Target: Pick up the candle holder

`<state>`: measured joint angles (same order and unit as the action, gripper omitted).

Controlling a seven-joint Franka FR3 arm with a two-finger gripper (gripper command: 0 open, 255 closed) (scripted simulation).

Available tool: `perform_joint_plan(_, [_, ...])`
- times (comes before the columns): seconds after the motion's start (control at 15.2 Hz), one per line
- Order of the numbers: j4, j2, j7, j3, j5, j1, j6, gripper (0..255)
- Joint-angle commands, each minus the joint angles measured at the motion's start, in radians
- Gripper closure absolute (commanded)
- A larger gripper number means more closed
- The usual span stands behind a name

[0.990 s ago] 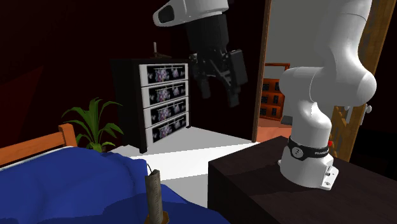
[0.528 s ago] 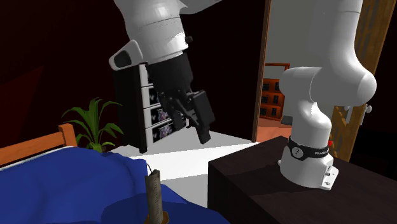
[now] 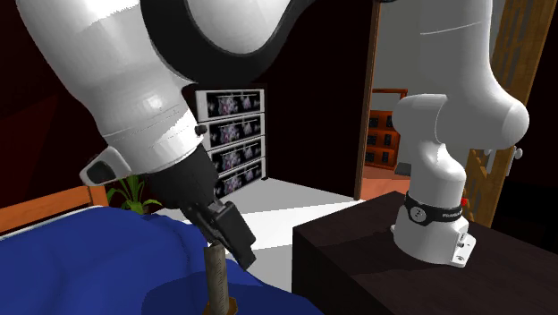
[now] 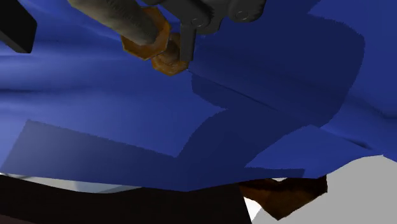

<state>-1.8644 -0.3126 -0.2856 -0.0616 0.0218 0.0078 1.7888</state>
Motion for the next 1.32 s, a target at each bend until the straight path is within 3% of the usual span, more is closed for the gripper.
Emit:
perform_joint_plan(0.0, [0.077, -0.09, -0.023, 0.008, 0.006, 0.0, -0.007, 0])
perform_joint_plan(0.2, [0.173, -0.194, -0.049, 0.018, 0.008, -0.001, -0.021, 0])
perform_joint_plan(0.79, [0.154, -0.251, -0.05, 0.019, 0.011, -0.002, 0.055, 0])
perform_joint_plan(0.86, [0.154, -0.251, -0.051, 0.019, 0.011, -0.002, 0.055, 255])
perform_joint_plan(1.25, [0.156, -0.252, -0.05, 0.019, 0.011, -0.002, 0.054, 255])
